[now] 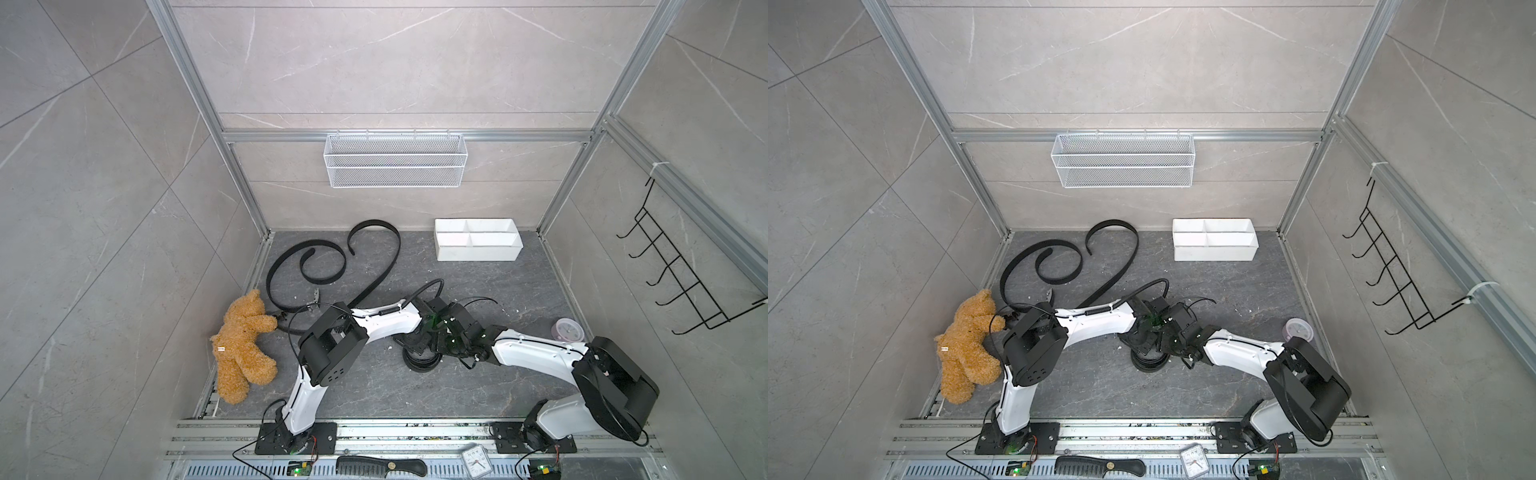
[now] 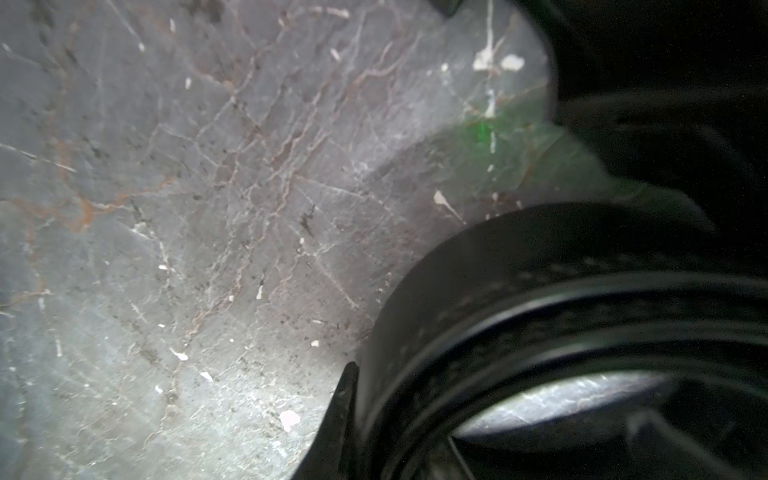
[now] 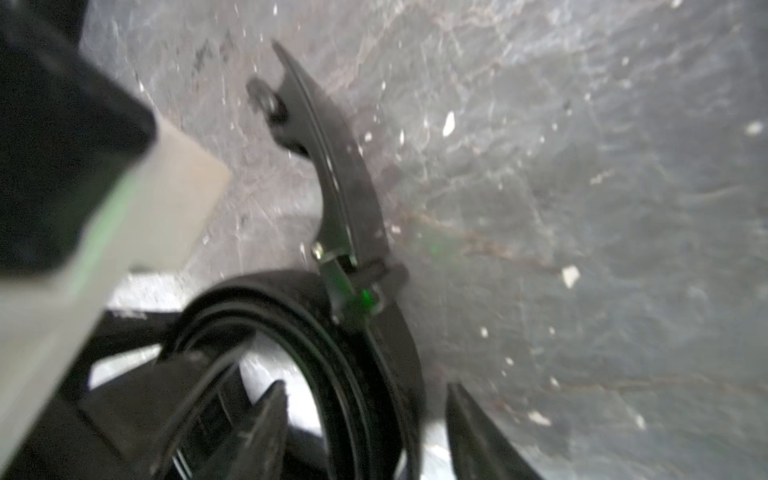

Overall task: Place the belts into the storage roll
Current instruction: Pick up the belt from the center of the board.

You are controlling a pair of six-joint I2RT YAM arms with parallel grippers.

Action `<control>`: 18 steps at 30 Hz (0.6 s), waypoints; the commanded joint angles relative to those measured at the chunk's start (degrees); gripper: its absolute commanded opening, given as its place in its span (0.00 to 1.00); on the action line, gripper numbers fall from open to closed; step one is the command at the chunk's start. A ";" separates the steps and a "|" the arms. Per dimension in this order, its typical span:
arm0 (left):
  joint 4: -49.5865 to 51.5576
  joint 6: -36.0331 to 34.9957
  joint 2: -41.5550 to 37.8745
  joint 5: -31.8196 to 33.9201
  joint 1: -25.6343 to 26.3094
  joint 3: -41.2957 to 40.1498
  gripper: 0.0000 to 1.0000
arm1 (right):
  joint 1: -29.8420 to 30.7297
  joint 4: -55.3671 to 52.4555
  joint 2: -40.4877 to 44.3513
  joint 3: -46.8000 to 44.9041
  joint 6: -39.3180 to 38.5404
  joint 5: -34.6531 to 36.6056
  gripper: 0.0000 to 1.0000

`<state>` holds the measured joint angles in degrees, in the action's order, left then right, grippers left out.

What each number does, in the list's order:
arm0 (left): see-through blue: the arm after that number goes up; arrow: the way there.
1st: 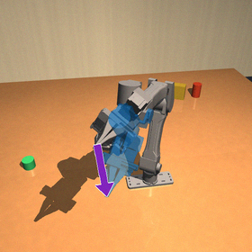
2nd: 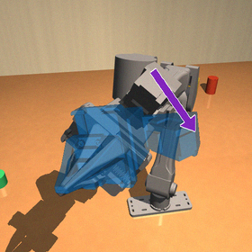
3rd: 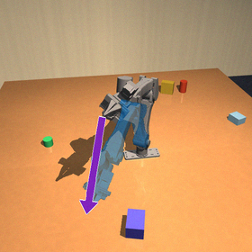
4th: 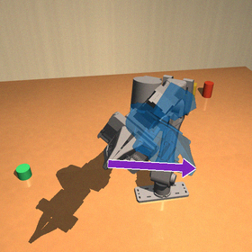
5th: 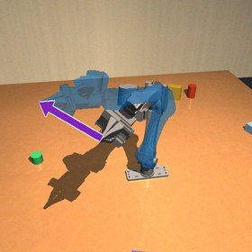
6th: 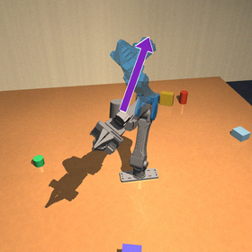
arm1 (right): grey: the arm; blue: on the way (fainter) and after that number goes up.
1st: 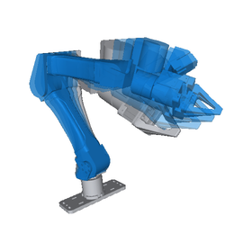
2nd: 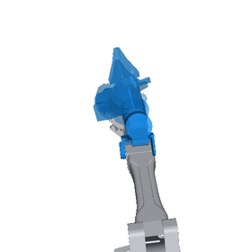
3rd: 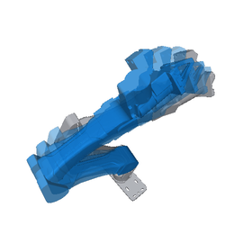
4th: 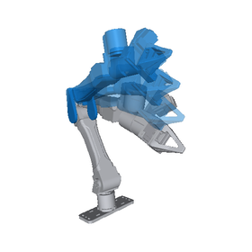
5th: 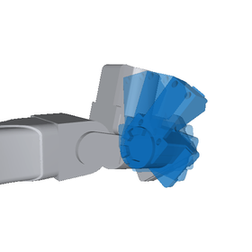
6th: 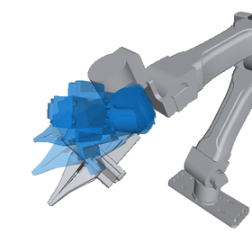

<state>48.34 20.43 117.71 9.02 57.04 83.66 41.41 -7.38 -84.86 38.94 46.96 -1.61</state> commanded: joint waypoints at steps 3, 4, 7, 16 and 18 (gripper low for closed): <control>-1.29 1.00 4.73 -6.97 3.14 -4.74 0.00 | 0.17 -7.63 -4.84 1.45 1.54 3.19 0.42; -1.47 1.18 4.65 -7.19 3.17 -4.81 0.00 | 0.16 -8.26 -5.11 1.62 1.64 3.34 0.40; -1.97 1.62 4.33 -8.11 3.00 -5.08 0.00 | 0.21 -10.17 -6.01 2.02 1.73 3.43 0.33; -3.44 3.80 2.52 -9.42 1.95 -6.13 0.00 | 0.27 -12.37 -5.94 0.90 0.61 2.23 0.09; -4.18 4.60 1.47 -10.08 1.45 -6.53 0.05 | 0.25 -13.26 -5.93 1.12 -0.08 2.00 0.07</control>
<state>45.80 22.39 116.09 6.31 55.72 81.34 41.93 -9.67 -86.63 41.50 46.83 -0.36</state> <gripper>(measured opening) 0.173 0.213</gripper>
